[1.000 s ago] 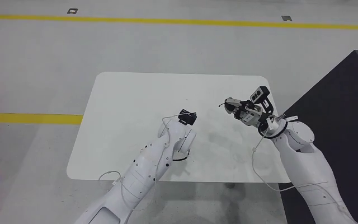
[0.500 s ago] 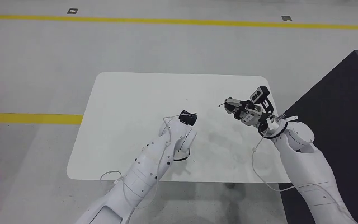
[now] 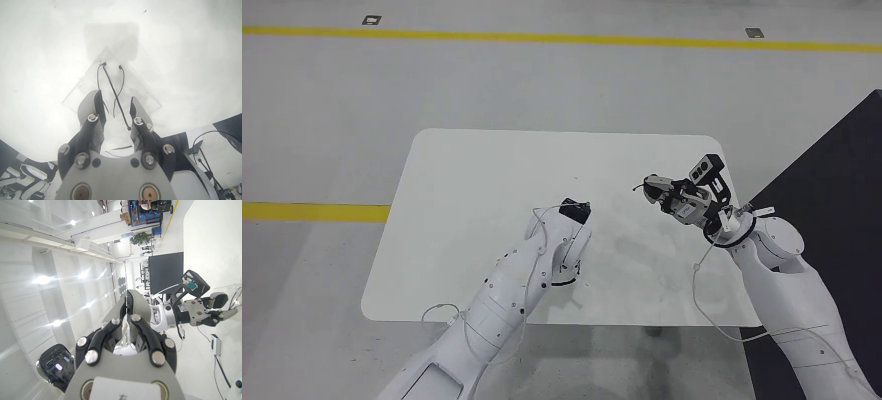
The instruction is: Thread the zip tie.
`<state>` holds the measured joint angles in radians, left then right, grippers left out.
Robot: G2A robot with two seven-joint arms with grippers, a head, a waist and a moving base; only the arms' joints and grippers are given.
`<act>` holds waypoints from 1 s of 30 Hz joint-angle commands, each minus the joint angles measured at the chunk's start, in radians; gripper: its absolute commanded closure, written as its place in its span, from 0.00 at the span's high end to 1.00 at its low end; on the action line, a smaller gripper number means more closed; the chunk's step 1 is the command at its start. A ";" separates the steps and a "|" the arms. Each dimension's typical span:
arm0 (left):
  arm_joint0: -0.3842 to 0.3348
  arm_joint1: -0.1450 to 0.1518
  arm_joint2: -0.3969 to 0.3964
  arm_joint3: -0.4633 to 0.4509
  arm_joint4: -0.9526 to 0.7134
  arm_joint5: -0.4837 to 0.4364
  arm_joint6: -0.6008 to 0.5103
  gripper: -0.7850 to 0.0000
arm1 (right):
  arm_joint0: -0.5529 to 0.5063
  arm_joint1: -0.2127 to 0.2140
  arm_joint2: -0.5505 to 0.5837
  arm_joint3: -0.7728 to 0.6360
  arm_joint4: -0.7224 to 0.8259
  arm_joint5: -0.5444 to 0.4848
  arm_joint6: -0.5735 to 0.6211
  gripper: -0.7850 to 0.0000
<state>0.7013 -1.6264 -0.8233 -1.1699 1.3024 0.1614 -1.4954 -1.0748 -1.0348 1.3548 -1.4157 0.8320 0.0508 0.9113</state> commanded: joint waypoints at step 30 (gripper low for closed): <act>0.123 0.033 -0.070 -0.308 0.120 -0.028 -0.040 0.00 | 0.000 0.000 0.000 0.000 0.000 0.000 0.000 0.00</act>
<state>0.7988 -1.6007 -0.8745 -1.4156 1.4131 0.1370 -1.5359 -1.0748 -1.0348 1.3548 -1.4157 0.8320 0.0508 0.9113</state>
